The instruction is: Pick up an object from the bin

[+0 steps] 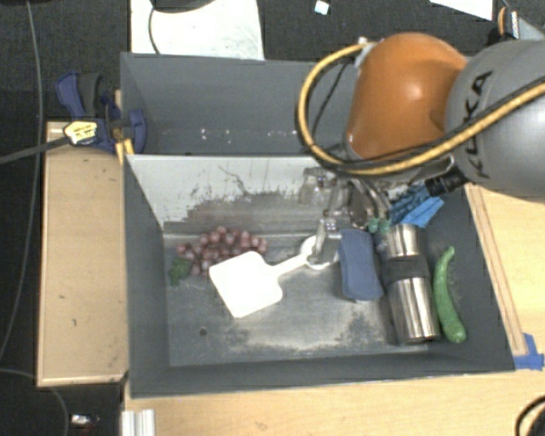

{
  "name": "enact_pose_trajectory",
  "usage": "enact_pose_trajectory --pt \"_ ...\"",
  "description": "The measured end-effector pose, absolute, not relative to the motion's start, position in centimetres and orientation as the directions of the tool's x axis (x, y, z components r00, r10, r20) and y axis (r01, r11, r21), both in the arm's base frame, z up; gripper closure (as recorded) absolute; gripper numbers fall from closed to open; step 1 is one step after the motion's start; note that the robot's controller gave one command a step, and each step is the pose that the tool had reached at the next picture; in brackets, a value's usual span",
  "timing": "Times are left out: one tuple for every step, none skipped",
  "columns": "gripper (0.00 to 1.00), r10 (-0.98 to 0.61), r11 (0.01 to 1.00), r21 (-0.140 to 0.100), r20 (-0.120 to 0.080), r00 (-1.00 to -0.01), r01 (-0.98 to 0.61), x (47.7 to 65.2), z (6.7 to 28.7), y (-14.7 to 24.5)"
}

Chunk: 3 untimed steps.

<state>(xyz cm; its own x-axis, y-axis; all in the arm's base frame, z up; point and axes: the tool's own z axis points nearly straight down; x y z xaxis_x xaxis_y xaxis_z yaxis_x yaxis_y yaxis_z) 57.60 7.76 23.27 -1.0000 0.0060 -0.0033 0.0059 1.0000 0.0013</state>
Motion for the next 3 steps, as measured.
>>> enact_pose_trajectory --pt "0.00 0.005 1.000 0.001 -0.003 -1.000 0.005 57.6 23.3 7.8" --pt "1.00 -0.214 0.977 0.001 -0.005 -0.977 -0.214 54.2 16.4 6.8" --pt "1.00 -0.212 0.977 0.001 -0.005 -0.977 -0.212 54.3 16.5 6.8"
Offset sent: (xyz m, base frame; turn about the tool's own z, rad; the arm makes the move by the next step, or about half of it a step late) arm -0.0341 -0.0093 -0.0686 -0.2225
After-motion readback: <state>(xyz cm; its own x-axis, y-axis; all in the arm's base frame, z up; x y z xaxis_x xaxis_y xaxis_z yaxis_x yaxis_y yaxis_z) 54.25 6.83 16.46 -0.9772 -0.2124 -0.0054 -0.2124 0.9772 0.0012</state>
